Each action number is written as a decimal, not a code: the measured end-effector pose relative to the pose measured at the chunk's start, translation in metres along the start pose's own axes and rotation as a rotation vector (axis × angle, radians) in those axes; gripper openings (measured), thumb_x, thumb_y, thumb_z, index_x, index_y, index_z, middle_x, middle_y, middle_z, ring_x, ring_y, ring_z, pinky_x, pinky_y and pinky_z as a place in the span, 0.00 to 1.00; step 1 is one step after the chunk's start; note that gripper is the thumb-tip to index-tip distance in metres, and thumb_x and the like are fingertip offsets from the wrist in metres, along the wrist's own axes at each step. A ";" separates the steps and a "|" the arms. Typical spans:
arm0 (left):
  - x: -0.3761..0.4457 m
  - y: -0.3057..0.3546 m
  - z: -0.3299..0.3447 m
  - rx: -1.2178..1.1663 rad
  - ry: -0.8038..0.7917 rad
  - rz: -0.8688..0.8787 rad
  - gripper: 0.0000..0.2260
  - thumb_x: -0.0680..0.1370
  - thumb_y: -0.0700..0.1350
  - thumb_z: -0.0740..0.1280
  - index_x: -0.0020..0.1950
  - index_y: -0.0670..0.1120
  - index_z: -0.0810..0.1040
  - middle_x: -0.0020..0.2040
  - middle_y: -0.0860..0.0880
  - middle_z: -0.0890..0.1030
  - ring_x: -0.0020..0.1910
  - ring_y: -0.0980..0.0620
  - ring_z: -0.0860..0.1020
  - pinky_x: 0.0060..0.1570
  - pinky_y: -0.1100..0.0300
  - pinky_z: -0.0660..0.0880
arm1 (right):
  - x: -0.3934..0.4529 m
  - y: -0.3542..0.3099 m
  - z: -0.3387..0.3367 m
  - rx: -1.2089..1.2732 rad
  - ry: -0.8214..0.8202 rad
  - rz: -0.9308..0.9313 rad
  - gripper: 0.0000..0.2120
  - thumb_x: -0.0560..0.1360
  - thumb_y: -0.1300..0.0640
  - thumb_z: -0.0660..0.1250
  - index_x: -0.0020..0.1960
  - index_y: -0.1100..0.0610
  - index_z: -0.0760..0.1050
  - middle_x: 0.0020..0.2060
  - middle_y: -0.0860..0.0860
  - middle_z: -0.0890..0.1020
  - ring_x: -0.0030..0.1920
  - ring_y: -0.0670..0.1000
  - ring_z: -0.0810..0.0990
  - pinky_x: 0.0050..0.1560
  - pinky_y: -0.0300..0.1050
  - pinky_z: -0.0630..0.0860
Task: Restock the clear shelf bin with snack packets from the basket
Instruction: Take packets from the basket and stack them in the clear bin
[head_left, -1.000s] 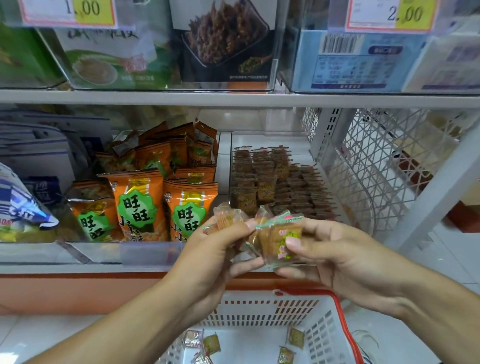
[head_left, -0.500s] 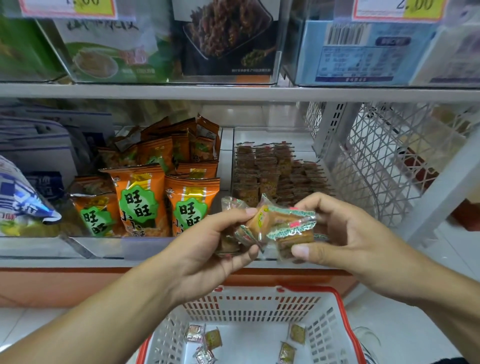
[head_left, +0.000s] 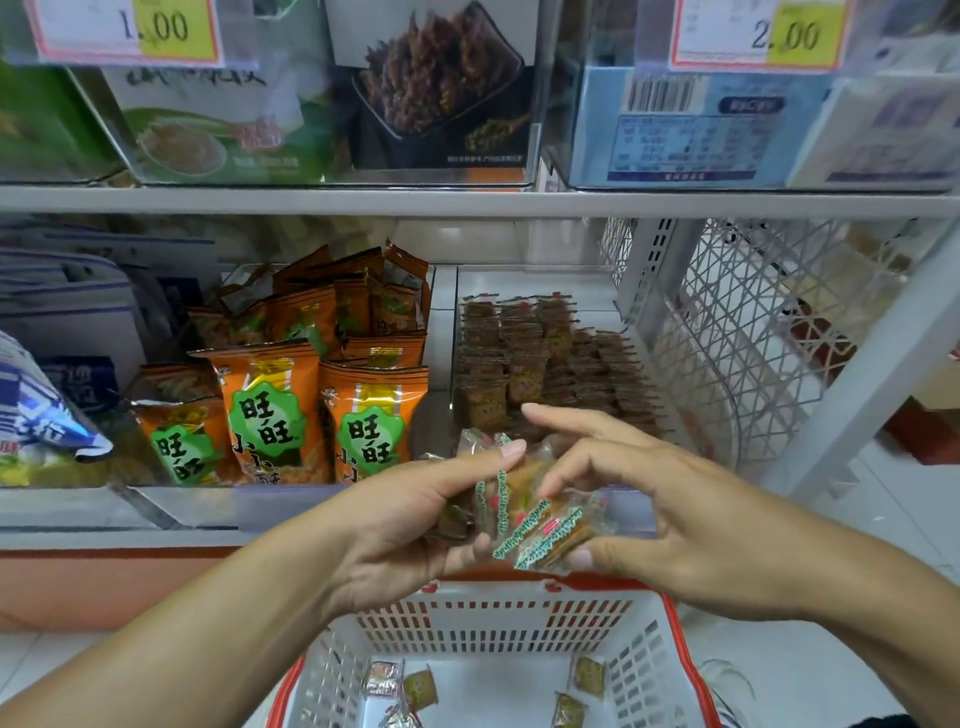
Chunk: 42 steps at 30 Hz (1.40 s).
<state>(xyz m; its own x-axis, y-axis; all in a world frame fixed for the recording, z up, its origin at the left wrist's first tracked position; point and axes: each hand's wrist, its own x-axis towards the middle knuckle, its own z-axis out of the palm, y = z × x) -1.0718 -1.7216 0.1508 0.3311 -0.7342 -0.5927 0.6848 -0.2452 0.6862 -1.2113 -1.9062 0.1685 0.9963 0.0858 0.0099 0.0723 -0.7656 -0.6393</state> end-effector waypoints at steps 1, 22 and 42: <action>0.001 0.000 0.000 -0.006 -0.007 0.003 0.17 0.62 0.52 0.80 0.47 0.44 0.89 0.50 0.40 0.87 0.42 0.49 0.84 0.29 0.67 0.79 | 0.001 0.000 0.000 -0.003 -0.004 -0.008 0.16 0.74 0.46 0.74 0.58 0.37 0.73 0.74 0.26 0.60 0.74 0.33 0.62 0.72 0.48 0.64; 0.044 0.007 0.024 -0.171 0.166 0.401 0.10 0.73 0.41 0.76 0.53 0.40 0.83 0.47 0.38 0.86 0.44 0.44 0.86 0.39 0.59 0.83 | 0.115 0.109 -0.016 0.548 0.635 0.459 0.24 0.70 0.64 0.77 0.61 0.47 0.76 0.51 0.46 0.84 0.54 0.49 0.82 0.50 0.41 0.80; 0.039 0.003 0.018 -0.196 0.127 0.305 0.18 0.69 0.41 0.76 0.56 0.37 0.82 0.52 0.36 0.86 0.48 0.39 0.87 0.39 0.56 0.84 | 0.135 0.108 -0.002 0.010 0.443 0.494 0.33 0.76 0.71 0.63 0.79 0.52 0.64 0.74 0.54 0.72 0.74 0.55 0.70 0.73 0.52 0.69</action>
<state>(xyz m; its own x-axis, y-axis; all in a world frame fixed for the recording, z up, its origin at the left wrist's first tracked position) -1.0686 -1.7624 0.1369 0.6082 -0.6674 -0.4298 0.6495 0.1071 0.7528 -1.0690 -1.9785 0.1020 0.8376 -0.5456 0.0278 -0.3963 -0.6418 -0.6565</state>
